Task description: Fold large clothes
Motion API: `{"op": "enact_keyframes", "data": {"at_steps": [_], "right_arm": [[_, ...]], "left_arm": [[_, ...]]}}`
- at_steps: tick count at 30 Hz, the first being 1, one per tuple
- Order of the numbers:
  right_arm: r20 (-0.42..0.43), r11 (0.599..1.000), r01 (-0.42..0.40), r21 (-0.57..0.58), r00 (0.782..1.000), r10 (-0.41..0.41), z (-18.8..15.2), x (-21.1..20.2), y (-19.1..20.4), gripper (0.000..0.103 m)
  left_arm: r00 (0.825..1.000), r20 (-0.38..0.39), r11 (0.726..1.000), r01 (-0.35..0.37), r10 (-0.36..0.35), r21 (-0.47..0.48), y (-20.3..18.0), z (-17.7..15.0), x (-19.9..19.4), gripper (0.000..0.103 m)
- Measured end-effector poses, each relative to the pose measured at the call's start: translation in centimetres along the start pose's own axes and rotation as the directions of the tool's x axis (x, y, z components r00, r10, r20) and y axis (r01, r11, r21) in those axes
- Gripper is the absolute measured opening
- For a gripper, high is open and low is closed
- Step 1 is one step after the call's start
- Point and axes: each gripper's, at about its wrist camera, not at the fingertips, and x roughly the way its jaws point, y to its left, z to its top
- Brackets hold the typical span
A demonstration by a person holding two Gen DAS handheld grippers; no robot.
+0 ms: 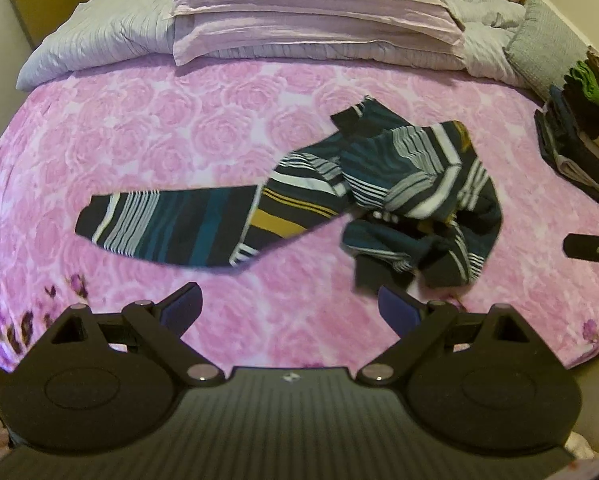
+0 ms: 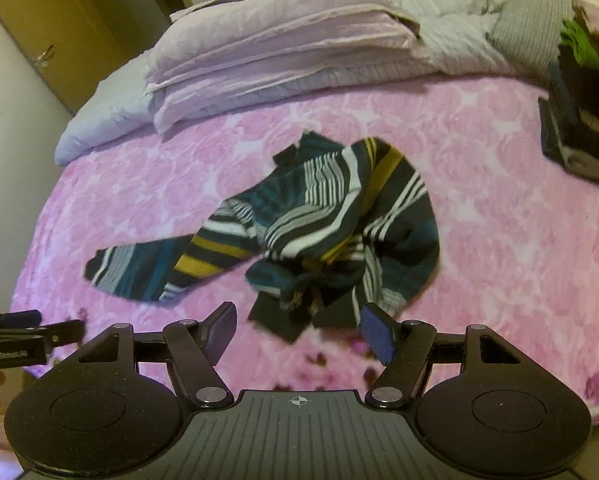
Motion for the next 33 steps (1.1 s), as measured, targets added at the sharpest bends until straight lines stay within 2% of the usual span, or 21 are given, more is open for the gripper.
{"op": "enact_keyframes", "data": {"at_steps": [9, 17, 28, 32, 33], "right_arm": [[0.001, 0.994, 0.097, -0.048, 0.995, -0.097, 2.3, 7.5, 2.2, 0.066], [-0.010, 0.977, 0.143, -0.157, 0.989, -0.146, 3.7, 16.0, 4.5, 0.066], [-0.018, 0.916, 0.223, -0.333, 0.970, -0.242, 4.1, 26.4, 6.6, 0.066], [-0.021, 0.880, 0.284, -0.380, 0.949, -0.316, 3.6, 30.0, 6.5, 0.066], [-0.014, 0.876, 0.294, -0.381, 0.946, -0.324, 3.6, 30.5, 6.2, 0.063]], "left_arm": [[1.000, -0.027, 0.999, 0.000, 0.002, 0.054, 5.3, 4.8, 7.7, 0.091], [0.998, -0.068, 0.994, 0.025, -0.018, 0.102, 8.3, 8.3, 15.3, 0.087], [0.994, -0.099, 0.990, 0.066, -0.054, 0.128, 9.5, 10.0, 23.0, 0.086], [0.993, -0.104, 0.988, 0.069, -0.055, 0.137, 9.4, 10.2, 24.8, 0.086], [0.993, -0.105, 0.988, 0.072, -0.058, 0.138, 9.3, 10.3, 25.2, 0.085]]}}
